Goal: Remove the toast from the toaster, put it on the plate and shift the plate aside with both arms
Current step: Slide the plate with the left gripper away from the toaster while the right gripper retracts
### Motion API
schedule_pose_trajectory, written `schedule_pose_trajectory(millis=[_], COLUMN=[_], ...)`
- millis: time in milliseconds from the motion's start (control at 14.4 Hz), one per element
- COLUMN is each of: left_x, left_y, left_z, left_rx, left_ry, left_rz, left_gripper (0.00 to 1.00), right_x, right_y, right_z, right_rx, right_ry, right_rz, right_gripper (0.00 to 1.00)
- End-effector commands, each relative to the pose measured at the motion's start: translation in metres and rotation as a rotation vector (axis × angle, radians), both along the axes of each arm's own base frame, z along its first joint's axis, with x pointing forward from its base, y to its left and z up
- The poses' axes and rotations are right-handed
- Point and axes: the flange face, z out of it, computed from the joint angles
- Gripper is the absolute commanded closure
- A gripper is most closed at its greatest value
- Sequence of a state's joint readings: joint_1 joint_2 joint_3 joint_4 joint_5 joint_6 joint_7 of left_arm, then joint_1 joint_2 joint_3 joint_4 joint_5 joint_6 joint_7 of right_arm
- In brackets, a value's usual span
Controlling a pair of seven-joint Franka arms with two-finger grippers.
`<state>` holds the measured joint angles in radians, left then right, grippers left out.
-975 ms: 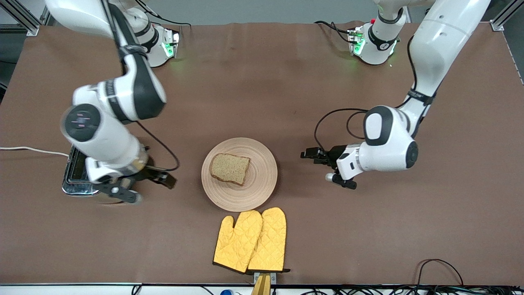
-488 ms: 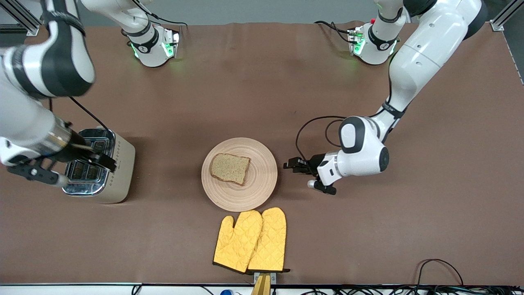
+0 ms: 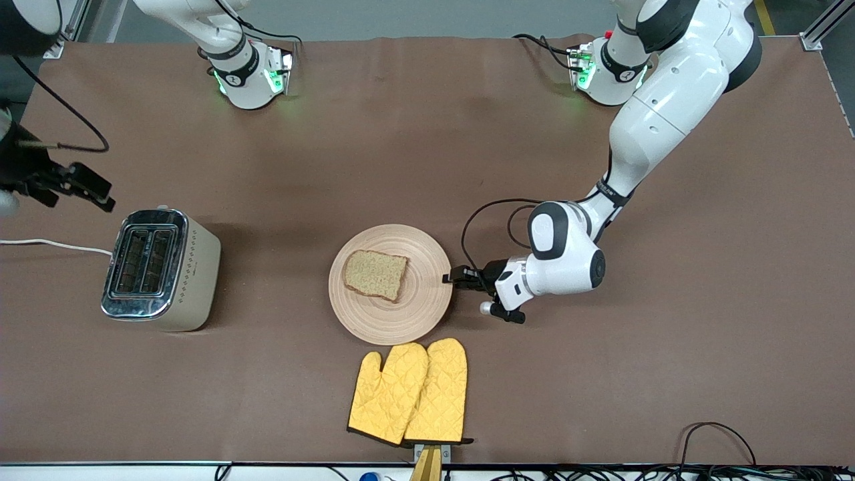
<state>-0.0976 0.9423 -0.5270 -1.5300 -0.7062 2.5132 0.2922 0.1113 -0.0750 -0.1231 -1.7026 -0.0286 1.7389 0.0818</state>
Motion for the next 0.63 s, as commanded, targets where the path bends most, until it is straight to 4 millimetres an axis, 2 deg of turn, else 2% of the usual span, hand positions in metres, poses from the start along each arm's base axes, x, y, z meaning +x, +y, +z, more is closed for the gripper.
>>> schedule_pose_trajectory(millis=[0, 139, 279, 348, 557], left_x=[0.007, 0.002, 0.002, 0.001, 0.007], left_y=[-0.013, -0.022, -0.021, -0.022, -0.018], left_z=[-0.011, -0.015, -0.017, -0.018, -0.009], left_rx=[-0.025, -0.024, -0.021, -0.02, -0.02], left_ry=[-0.024, -0.02, -0.022, -0.021, -0.01], left_rz=[0.029, 0.019, 0.023, 0.024, 0.053], left_gripper=[0.58, 0.68, 0.89, 0.98, 1.0], right_x=[-0.028, -0.03, -0.031, -0.029, -0.028], right_y=[0.0, -0.004, -0.016, -0.013, -0.006], right_z=[0.012, 0.023, 0.044, 0.048, 0.057], right_rx=[-0.013, -0.013, -0.005, -0.006, -0.019], right_ry=[-0.02, -0.012, -0.009, 0.009, 0.034], right_rz=[0.025, 0.019, -0.005, -0.007, 0.005], right_gripper=[0.0, 0.0, 0.0, 0.0, 0.0])
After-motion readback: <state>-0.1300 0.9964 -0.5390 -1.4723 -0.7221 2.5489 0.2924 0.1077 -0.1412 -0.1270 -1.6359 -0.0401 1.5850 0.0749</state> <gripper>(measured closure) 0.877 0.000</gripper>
